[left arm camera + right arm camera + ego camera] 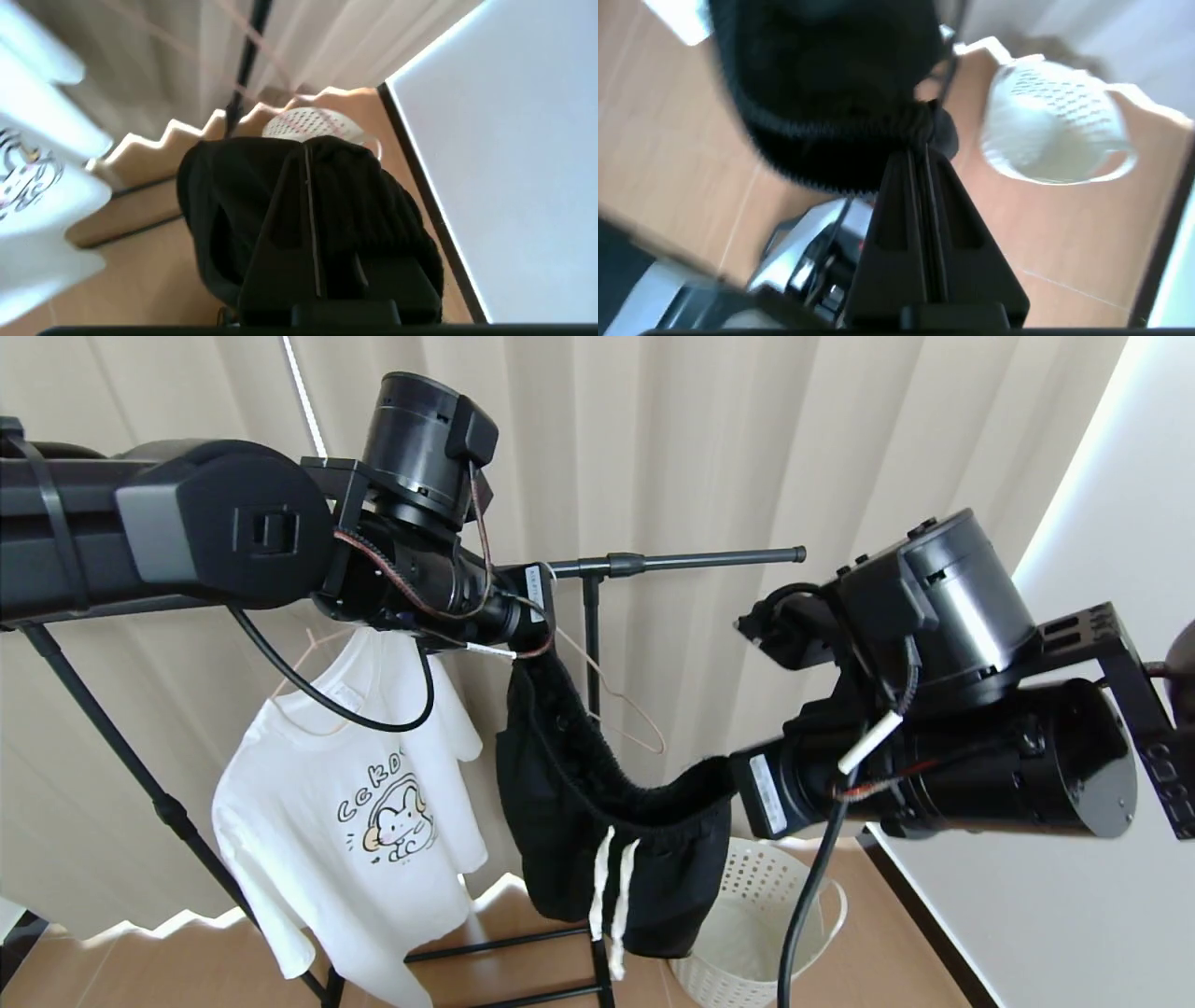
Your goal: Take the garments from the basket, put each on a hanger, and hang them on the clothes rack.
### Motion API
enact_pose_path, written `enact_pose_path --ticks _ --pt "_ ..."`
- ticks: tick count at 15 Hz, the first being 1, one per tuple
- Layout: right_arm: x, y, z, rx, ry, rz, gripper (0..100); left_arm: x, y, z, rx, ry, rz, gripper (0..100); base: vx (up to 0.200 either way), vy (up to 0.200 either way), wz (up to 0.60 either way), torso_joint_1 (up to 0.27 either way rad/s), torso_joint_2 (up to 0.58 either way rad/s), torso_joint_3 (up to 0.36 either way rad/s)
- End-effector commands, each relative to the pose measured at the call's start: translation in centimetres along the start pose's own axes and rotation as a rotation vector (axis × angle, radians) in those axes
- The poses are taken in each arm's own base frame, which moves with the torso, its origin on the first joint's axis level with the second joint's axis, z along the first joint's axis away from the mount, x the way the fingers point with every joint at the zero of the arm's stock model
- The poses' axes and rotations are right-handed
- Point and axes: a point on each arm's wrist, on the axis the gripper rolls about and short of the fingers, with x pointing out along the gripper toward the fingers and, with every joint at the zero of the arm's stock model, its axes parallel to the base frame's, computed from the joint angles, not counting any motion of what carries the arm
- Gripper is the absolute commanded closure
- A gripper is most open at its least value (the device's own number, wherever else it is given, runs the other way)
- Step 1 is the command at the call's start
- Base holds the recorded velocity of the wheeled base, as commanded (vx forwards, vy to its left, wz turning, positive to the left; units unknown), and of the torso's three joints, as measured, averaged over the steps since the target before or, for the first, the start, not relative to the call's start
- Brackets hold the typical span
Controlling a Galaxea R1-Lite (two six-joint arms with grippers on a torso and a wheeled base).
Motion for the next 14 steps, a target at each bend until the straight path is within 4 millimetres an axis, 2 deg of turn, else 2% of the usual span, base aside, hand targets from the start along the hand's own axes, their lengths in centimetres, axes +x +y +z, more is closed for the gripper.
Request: enact_pose_path --ticks 1,4,5,8,9,10,11,12,13,14 --pt "2.9 -2.1 1.8 0.082 -0.026 -0.078 100 -1.1 1.1 -1.0 -0.004 0.044 0.068 100 0.000 0.000 0.00 0.000 0.00 0.000" --pt "6.4 -2.7 4.3 0.260 -0.143 -0.106 100 -2.0 1.0 -3.9 0.021 0.122 0.114 100 0.000 0.000 0.00 0.000 0.00 0.000" --pt "6.9 -2.5 5.0 0.309 -0.182 -0.112 100 -2.2 0.9 -5.2 0.031 0.158 0.114 100 0.000 0.000 0.00 0.000 0.00 0.000" --pt "6.5 -2.2 6.5 0.411 -0.269 -0.078 100 -2.2 -0.2 -10.3 0.107 0.307 0.111 100 0.000 0.000 0.00 0.000 0.00 0.000" --pt "6.4 -2.2 6.9 0.444 -0.291 -0.062 100 -2.2 -0.6 -11.3 0.125 0.333 0.105 100 0.000 0.000 0.00 0.000 0.00 0.000" --pt "5.9 -1.9 7.8 0.510 -0.333 -0.030 100 -2.6 -2.0 -13.4 0.166 0.380 0.079 100 0.000 0.000 0.00 0.000 0.00 0.000" --pt "5.8 -1.8 8.0 0.529 -0.338 -0.018 100 -3.0 -3.0 -14.6 0.186 0.403 0.053 100 0.000 0.000 0.00 0.000 0.00 0.000" --pt "5.6 -1.8 8.1 0.539 -0.347 -0.013 100 -3.4 -4.2 -15.6 0.202 0.422 0.025 100 0.000 0.000 0.00 0.000 0.00 0.000" --pt "5.6 -1.8 8.1 0.539 -0.347 -0.013 100 -3.4 -4.2 -15.6 0.202 0.422 0.025 100 0.000 0.000 0.00 0.000 0.00 0.000" --pt "5.3 -1.8 8.2 0.556 -0.351 -0.004 100 -2.5 -6.6 -17.9 0.215 0.444 -0.010 100 0.000 0.000 0.00 0.000 0.00 0.000"
